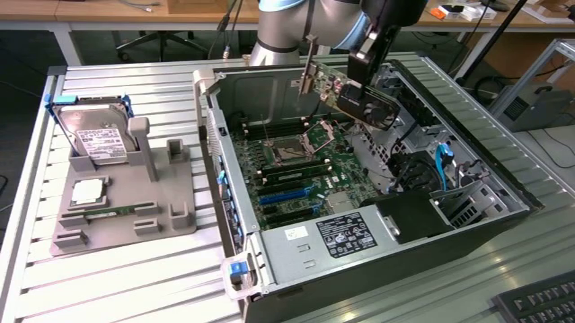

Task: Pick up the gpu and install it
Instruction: 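Insert the gpu into the slot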

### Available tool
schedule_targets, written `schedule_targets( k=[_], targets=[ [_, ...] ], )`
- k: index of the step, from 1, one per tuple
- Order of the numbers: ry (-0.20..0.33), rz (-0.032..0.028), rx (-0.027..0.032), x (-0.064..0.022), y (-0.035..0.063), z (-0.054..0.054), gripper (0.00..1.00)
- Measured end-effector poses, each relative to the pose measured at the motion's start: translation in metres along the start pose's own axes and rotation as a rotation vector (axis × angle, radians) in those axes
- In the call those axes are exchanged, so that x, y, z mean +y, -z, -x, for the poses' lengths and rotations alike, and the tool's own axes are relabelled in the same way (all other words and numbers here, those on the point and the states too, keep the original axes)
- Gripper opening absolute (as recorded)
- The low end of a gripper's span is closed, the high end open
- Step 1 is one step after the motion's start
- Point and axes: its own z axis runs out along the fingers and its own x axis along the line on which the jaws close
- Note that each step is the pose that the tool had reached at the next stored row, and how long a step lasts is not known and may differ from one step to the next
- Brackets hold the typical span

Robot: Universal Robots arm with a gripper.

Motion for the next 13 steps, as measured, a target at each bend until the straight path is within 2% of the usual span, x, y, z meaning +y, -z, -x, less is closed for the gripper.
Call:
schedule_targets(
  k=[5,8,13],
  targets=[
    [0.038,0.0010,-0.0002,0.0000,-0.0001,0.0000,0.27],
    [0.084,0.0021,-0.0004,-0.0001,-0.0002,-0.0001,0.27],
    [0.115,0.0029,-0.0005,-0.0001,-0.0003,-0.0001,0.27]
  ],
)
